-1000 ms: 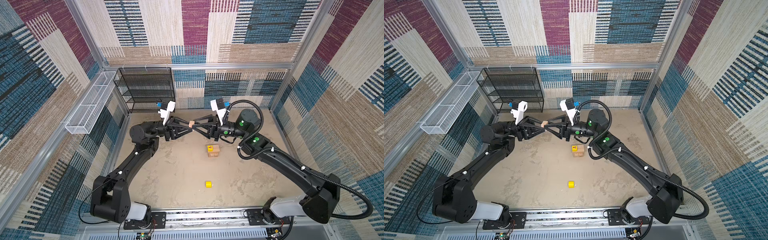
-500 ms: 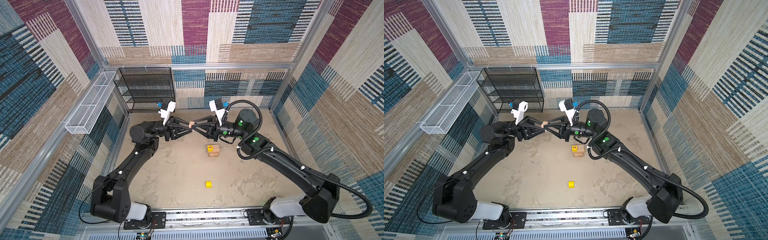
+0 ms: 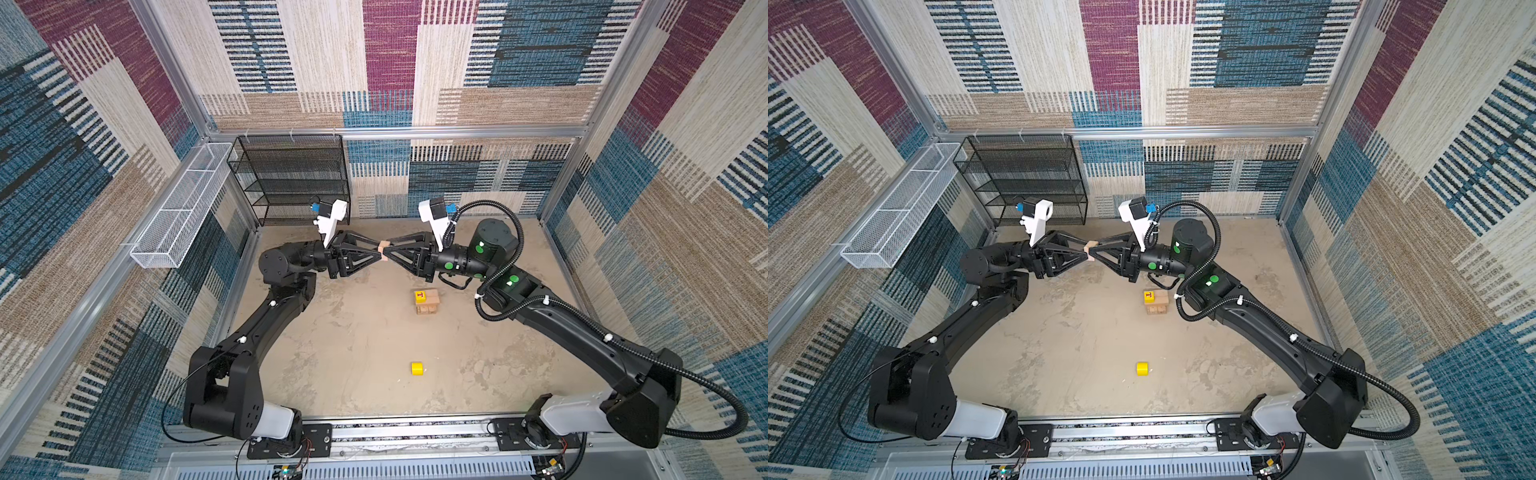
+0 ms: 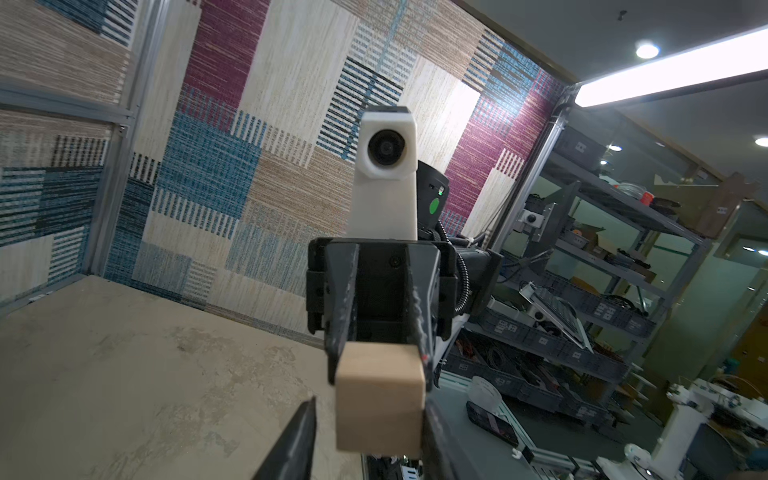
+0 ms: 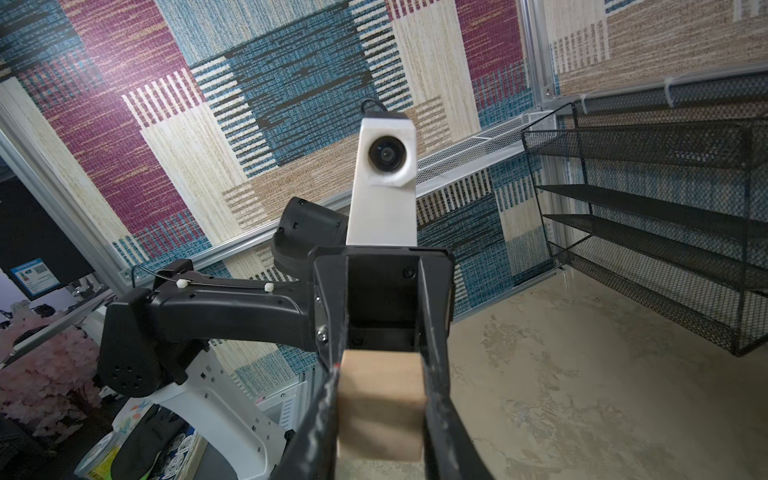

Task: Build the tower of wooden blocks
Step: 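Open the left gripper and carry the cube over the stack with the right gripper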

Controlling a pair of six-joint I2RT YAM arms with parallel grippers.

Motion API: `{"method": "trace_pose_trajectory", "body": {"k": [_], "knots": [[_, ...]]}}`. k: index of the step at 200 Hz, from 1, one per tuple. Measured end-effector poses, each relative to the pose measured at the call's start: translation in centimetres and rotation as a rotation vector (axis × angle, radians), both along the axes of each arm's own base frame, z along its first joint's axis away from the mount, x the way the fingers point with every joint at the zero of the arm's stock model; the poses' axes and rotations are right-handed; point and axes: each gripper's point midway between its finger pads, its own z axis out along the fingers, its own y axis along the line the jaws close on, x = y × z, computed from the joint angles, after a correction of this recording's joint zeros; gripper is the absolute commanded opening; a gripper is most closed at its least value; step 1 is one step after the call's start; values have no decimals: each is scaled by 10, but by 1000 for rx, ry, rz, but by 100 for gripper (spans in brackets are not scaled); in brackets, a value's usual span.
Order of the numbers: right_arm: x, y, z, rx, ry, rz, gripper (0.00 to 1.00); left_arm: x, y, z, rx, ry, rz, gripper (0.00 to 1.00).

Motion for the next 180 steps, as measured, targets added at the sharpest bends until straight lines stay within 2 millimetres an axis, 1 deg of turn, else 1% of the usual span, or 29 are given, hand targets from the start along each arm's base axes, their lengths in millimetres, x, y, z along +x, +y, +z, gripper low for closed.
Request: {"method": "trace_pose_trajectory", "body": {"k": [31, 59, 91, 110, 123, 137, 151, 167, 180], "knots": [[5, -4, 4, 11, -3, -44, 0, 5, 2, 2, -21, 10, 25, 61], [9, -6, 6, 16, 2, -76, 0, 12, 7, 2, -32, 20, 54, 61], [16, -17, 12, 15, 4, -160, 0, 33, 17, -2, -36, 96, 123, 59], [27, -24, 16, 0, 4, -240, 0, 44, 19, -7, -12, 143, 192, 59], [35, -29, 14, -23, 18, -299, 0, 52, 20, -6, 13, 159, 260, 57], [47, -34, 7, -58, 40, -368, 0, 67, 24, -9, 50, 179, 358, 55], [60, -39, -5, -107, 77, -445, 0, 88, 30, -24, 108, 230, 481, 52], [76, -47, -25, -187, 124, -538, 0, 110, 40, -57, 213, 333, 628, 49], [85, -54, -45, -261, 166, -601, 0, 119, 46, -82, 312, 398, 715, 47]]}}
